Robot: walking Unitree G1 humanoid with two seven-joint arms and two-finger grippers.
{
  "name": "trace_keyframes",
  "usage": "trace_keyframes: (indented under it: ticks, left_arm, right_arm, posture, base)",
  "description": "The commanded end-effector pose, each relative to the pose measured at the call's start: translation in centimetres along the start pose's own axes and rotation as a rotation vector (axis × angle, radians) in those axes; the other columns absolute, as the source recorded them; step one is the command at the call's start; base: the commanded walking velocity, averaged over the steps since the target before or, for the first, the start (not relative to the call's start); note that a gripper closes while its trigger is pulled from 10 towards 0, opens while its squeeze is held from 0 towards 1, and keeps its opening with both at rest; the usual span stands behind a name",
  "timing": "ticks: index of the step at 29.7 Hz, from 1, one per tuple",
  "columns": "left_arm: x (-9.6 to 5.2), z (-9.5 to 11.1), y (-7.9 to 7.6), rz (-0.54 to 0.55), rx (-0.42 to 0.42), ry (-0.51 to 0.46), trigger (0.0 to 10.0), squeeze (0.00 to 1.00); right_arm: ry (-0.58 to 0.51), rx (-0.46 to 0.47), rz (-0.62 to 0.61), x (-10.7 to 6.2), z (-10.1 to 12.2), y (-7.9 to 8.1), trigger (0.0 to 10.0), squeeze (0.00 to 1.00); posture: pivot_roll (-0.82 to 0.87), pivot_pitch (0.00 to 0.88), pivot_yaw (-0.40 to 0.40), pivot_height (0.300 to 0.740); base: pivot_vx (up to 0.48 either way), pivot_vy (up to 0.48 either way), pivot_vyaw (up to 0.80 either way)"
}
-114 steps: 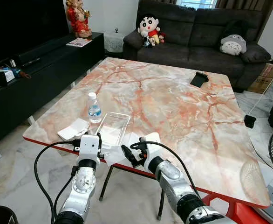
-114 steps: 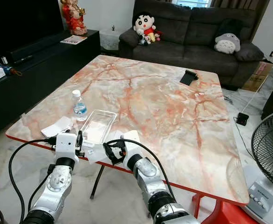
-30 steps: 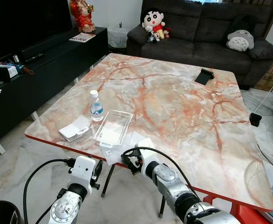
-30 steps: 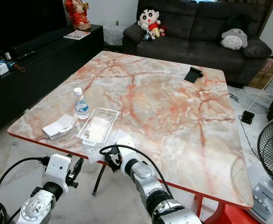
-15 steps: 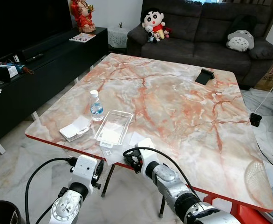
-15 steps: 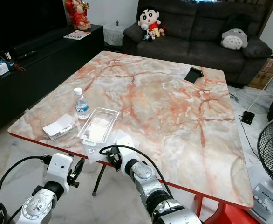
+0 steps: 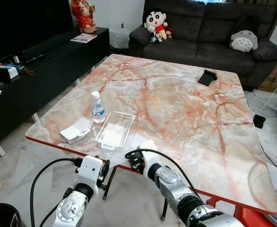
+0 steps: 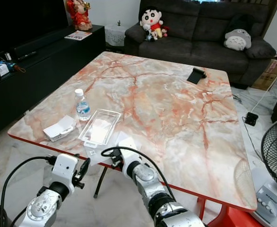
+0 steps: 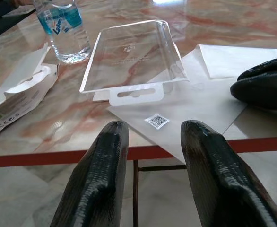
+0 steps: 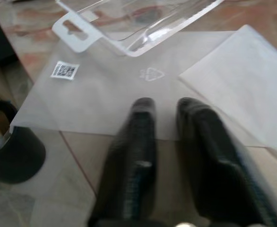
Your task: Picking trash to rubbish bin
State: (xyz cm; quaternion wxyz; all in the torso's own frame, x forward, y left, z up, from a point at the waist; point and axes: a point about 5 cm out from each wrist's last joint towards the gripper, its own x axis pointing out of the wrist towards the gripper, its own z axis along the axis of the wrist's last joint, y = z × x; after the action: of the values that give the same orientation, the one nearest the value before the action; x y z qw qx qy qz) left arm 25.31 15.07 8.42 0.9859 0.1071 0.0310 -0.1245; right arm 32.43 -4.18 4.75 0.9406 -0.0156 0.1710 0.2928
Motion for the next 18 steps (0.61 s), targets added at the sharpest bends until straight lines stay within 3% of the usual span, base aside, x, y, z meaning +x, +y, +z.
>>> trace_keyframes:
  ticks: [1, 7, 12, 13, 14, 18]
  left_arm:
    - [0.3, 0.4, -0.3, -0.01, 0.014, -0.006, 10.0, 0.0]
    - [0.4, 0.5, -0.3, -0.011, 0.012, -0.011, 10.0, 0.0]
    - [0.5, 0.5, -0.4, -0.012, 0.012, -0.011, 10.0, 0.0]
    - [0.5, 0.5, -0.4, -0.012, 0.012, -0.012, 10.0, 0.0]
    - [0.6, 0.5, -0.4, -0.015, 0.012, -0.014, 10.0, 0.0]
    - [0.6, 0.6, -0.5, -0.017, 0.012, -0.017, 10.0, 0.0]
  right_arm:
    - [-0.038, 0.007, -0.023, 0.1, 1.0, -0.5, 0.0, 0.0]
    - [-0.044, 0.007, -0.105, -0.7, 1.0, -2.9, 0.0, 0.0]
    - [-0.039, 0.016, -0.145, -1.3, 0.6, -4.1, 0.0, 0.0]
    - [-0.039, 0.02, -0.154, -1.4, 0.6, -4.3, 4.2, 0.0]
    - [-0.037, 0.026, -0.167, -1.5, 0.5, -4.5, 10.0, 0.0]
    - [-0.048, 0.044, -0.167, -1.5, 0.6, -4.5, 10.0, 0.0]
  posture:
    - [0.11, 0.041, -0.076, 0.74]
    - [0.11, 0.041, -0.076, 0.74]
    - [0.1, 0.039, -0.072, 0.74]
    - [0.1, 0.039, -0.072, 0.74]
    - [0.1, 0.038, -0.071, 0.74]
    - [0.1, 0.038, -0.069, 0.74]
  base:
    - [0.0, 0.0, 0.0]
    - [0.0, 0.0, 0.0]
    - [0.0, 0.0, 0.0]
    - [0.0, 0.0, 0.0]
    - [0.0, 0.0, 0.0]
    - [0.0, 0.0, 0.0]
